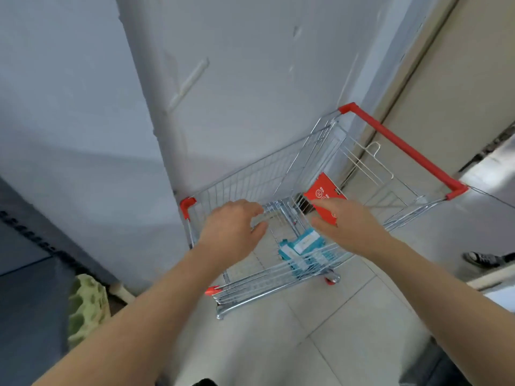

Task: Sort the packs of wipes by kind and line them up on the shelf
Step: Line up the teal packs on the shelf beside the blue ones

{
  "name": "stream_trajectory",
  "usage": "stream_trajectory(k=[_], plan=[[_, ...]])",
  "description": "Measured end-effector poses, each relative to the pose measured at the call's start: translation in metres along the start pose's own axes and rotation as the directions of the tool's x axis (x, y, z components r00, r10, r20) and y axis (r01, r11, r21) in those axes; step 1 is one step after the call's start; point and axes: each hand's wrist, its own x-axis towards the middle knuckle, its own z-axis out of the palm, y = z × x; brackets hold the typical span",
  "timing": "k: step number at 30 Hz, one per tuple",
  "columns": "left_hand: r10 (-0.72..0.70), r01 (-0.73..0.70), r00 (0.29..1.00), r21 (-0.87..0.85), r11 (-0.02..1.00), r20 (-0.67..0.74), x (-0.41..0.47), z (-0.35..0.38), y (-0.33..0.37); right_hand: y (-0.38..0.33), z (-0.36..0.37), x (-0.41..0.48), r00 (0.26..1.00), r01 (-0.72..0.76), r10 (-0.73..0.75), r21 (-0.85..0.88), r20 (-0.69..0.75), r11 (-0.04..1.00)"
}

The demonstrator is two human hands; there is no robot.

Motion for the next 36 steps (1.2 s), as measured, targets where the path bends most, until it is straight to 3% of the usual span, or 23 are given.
stream_trajectory(k=[10, 17, 22, 29, 32, 36], plan=[[-0.144, 0.178, 0.948, -0.096, 0.979, 0.285, 0.174, 0.169, -0.029, 0.182, 0.091, 0.14, 0.967, -0.114, 0.115, -0.017, 0.229, 0.993], [-0.254, 0.37, 0.843, -0.17, 0.913, 0.473, 0.243, 0.298, -0.071, 0.258, 0.179, 0.224, 0.88, 0.021, 0.014, -0.067, 0.474, 0.998], [-0.386, 0.564, 0.747, -0.208, 0.799, 0.541, 0.254, 0.383, -0.098, 0.294, 0.262, 0.265, 0.789, 0.074, -0.024, -0.056, 0.614, 0.996], [-0.532, 0.759, 0.565, -0.144, 0.636, 0.63, 0.25, 0.478, -0.112, 0.339, 0.359, 0.285, 0.715, 0.174, -0.106, -0.03, 0.691, 0.984], [-0.55, 0.761, 0.532, -0.078, 0.644, 0.644, 0.253, 0.499, -0.113, 0.349, 0.373, 0.283, 0.75, 0.298, -0.175, -0.09, 0.637, 0.95], [-0.537, 0.759, 0.494, -0.037, 0.65, 0.684, 0.252, 0.51, -0.11, 0.356, 0.38, 0.274, 0.738, 0.295, -0.167, -0.091, 0.654, 0.951]])
